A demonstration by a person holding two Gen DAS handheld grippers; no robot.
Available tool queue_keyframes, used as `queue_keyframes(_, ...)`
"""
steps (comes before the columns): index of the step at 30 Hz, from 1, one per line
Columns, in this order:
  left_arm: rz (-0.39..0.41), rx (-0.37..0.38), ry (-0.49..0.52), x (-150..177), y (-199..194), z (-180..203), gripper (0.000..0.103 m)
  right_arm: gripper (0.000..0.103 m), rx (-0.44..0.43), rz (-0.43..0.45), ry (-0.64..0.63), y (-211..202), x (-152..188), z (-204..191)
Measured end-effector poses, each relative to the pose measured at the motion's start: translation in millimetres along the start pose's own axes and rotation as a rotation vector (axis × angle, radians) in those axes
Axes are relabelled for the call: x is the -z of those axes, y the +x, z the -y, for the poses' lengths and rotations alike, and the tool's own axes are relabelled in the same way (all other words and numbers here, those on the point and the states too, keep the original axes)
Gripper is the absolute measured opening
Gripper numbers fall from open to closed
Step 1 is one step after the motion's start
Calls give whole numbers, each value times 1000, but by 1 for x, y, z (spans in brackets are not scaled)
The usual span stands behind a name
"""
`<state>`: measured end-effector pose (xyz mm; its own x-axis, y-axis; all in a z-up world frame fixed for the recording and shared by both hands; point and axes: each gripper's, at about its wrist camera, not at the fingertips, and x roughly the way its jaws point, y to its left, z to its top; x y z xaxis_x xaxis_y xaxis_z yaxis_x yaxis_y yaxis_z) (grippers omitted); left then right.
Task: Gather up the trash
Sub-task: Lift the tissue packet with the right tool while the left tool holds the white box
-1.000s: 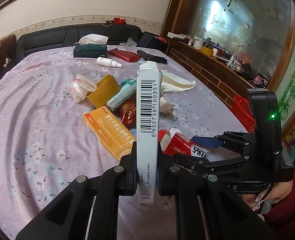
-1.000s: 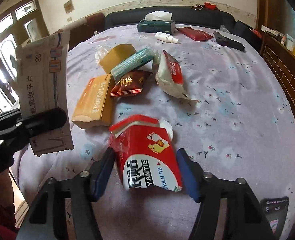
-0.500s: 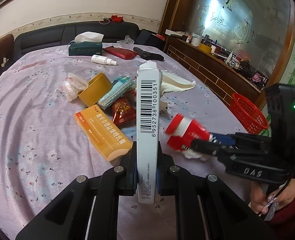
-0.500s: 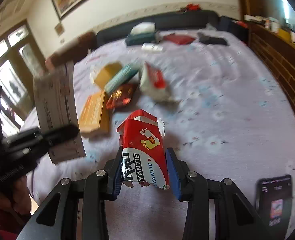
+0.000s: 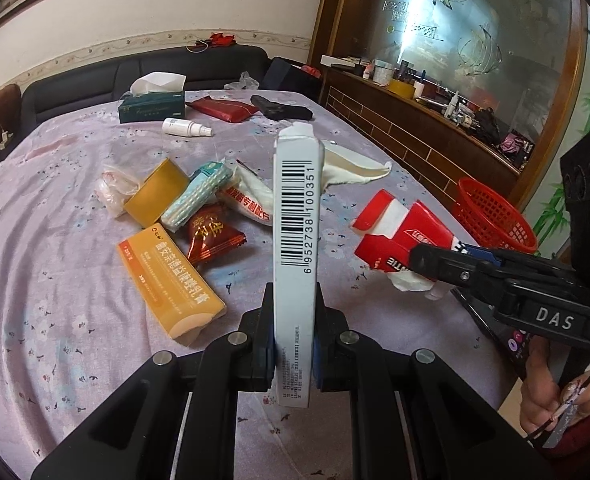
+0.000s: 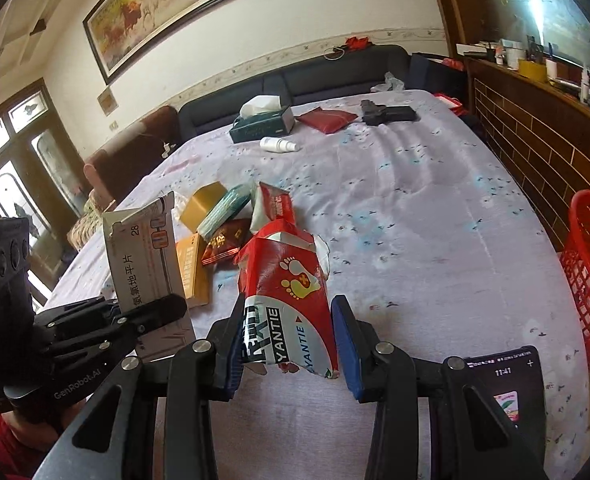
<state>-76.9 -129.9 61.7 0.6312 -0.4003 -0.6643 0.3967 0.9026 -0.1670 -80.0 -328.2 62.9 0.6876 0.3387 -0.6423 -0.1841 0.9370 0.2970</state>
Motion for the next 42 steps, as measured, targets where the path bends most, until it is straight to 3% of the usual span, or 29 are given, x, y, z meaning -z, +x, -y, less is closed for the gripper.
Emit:
queue_keyframes(14, 33, -69, 74, -4, 5, 19, 13, 43, 17, 31, 8, -15, -1, 5)
queue_keyframes(42, 38, -78, 105, -5, 4, 25, 13, 43, 24, 57, 21, -31, 1, 9)
